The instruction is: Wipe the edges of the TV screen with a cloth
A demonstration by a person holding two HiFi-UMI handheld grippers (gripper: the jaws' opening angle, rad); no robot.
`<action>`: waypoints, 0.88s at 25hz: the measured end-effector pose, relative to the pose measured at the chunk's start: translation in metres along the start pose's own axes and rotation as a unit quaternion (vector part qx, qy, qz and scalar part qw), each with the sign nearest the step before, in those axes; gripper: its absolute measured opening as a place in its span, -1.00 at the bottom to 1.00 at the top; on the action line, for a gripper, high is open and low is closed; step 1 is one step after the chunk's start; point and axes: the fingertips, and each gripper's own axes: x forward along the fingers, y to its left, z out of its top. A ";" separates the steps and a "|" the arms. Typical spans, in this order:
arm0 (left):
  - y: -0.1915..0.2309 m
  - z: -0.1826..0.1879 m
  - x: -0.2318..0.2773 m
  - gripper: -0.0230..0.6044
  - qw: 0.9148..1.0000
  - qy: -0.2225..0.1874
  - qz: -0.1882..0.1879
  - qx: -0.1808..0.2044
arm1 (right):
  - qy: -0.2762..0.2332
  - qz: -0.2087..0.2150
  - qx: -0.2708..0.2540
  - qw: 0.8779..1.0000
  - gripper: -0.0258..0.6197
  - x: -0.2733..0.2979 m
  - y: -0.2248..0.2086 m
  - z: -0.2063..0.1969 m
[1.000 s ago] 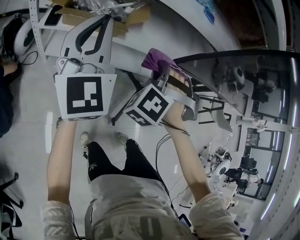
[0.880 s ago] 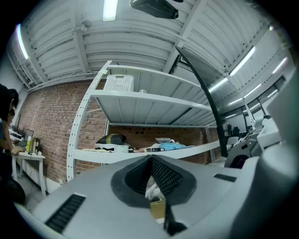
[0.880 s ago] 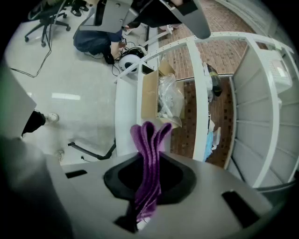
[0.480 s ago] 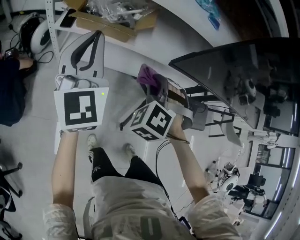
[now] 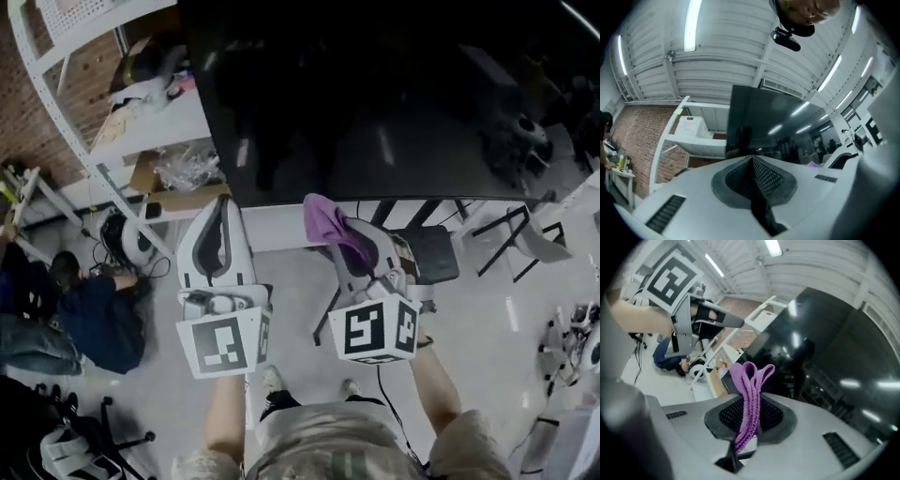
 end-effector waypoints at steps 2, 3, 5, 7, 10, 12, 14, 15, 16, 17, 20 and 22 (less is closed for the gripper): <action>-0.073 0.018 0.002 -0.88 0.999 -0.006 -0.033 -0.002 | -0.017 -0.026 0.051 0.998 -0.75 -0.052 -0.044 -0.028; -0.107 0.024 0.003 -0.88 0.999 -0.006 -0.048 -0.002 | -0.023 -0.039 0.078 0.996 -0.75 -0.076 -0.063 -0.043; -0.167 0.030 0.005 -0.88 0.997 -0.003 -0.073 -0.002 | -0.031 -0.059 0.132 0.989 -0.75 -0.115 -0.096 -0.073; -0.216 0.032 0.005 -0.88 0.996 0.006 -0.089 -0.006 | -0.052 -0.075 0.183 0.979 -0.75 -0.148 -0.122 -0.097; -0.270 0.024 -0.006 -0.88 0.994 0.029 -0.106 -0.017 | -0.095 -0.108 0.240 0.960 -0.75 -0.196 -0.149 -0.122; -0.303 0.015 -0.017 -0.88 0.991 0.048 -0.120 -0.029 | -0.113 -0.135 0.264 0.948 -0.75 -0.226 -0.161 -0.138; -0.330 0.005 -0.027 -0.88 0.988 0.064 -0.137 -0.035 | -0.118 -0.157 0.282 0.939 -0.75 -0.248 -0.165 -0.154; -0.342 0.000 -0.032 -0.88 0.986 0.070 -0.146 -0.036 | -0.119 -0.166 0.287 0.936 -0.75 -0.256 -0.165 -0.162; -0.353 -0.003 -0.037 -0.88 0.984 0.074 -0.155 -0.037 | -0.120 -0.173 0.289 0.934 -0.75 -0.262 -0.163 -0.169; -0.362 -0.005 -0.041 -0.88 0.983 0.075 -0.163 -0.040 | -0.120 -0.178 0.290 0.932 -0.75 -0.266 -0.161 -0.175; -0.381 -0.006 -0.053 -0.88 0.979 0.077 -0.179 -0.058 | -0.118 -0.188 0.303 0.927 -0.75 -0.271 -0.150 -0.191; -0.386 -0.012 -0.061 -0.88 0.978 0.082 -0.185 -0.058 | -0.114 -0.186 0.311 0.925 -0.75 -0.271 -0.141 -0.200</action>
